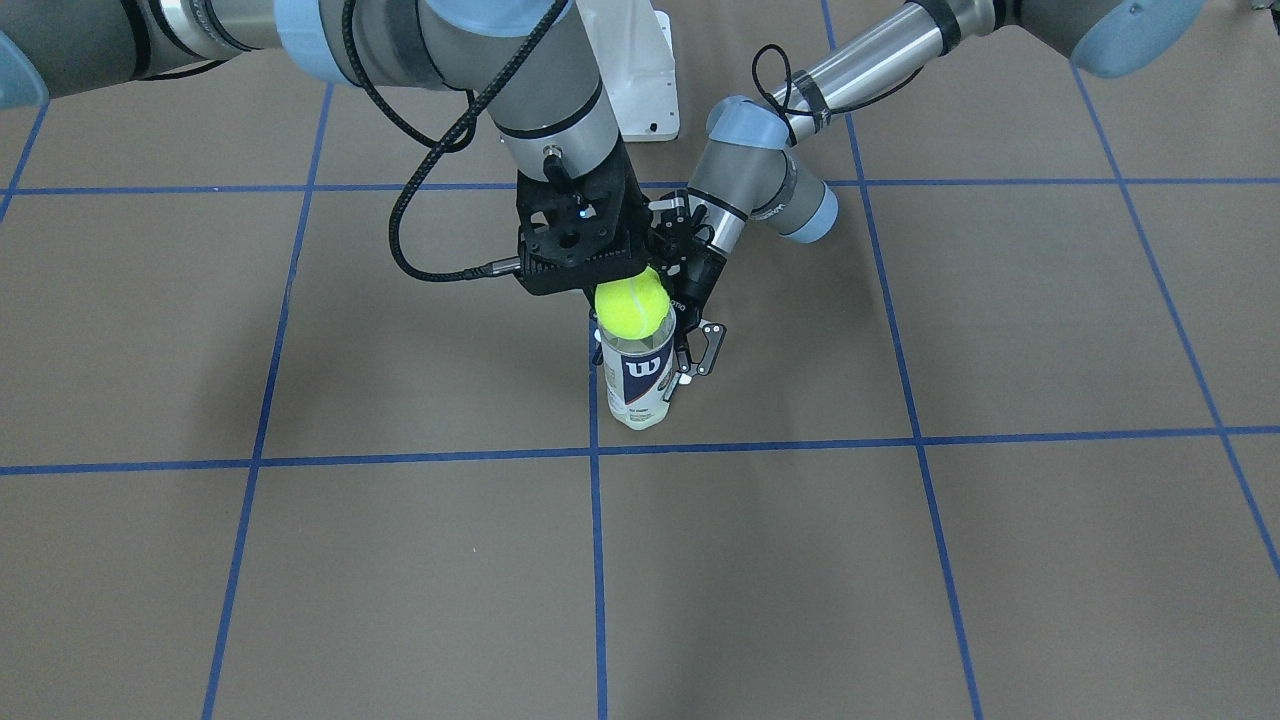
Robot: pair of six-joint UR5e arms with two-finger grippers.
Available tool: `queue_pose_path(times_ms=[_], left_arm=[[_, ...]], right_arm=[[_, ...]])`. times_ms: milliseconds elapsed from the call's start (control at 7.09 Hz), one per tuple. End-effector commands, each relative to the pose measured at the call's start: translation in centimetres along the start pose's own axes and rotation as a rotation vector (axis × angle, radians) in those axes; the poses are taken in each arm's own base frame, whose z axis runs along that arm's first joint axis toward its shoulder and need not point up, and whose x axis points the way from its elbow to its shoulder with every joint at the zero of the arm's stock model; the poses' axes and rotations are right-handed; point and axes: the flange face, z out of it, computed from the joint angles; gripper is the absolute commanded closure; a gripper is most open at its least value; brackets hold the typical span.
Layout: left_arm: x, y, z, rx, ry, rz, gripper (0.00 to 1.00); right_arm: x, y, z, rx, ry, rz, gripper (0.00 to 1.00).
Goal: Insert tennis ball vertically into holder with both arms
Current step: 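Lower the ball into the tube's opening and open the right gripper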
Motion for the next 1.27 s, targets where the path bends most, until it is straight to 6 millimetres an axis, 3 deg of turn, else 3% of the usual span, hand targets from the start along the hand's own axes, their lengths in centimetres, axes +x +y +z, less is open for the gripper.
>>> queue_pose_path(times_ms=[0, 282, 423, 1128], left_arm=[[0.0, 0.0, 0.0, 0.001, 0.0, 0.0, 0.01], [0.0, 0.1, 0.0, -0.002, 0.0, 0.001, 0.01], [-0.1, 0.1, 0.0, -0.002, -0.001, 0.001, 0.01], [-0.1, 0.1, 0.1, -0.005, -0.002, 0.002, 0.01]], right_arm=[[0.0, 0.7, 0.1, -0.004, 0.006, -0.001, 1.0], [-0.3, 0.9, 0.5, -0.008, 0.011, -0.003, 0.98], [-0.7, 1.8, 1.6, -0.014, 0.02, -0.011, 0.03], [-1.3, 2.1, 0.7, 0.017, 0.012, -0.022, 0.01]])
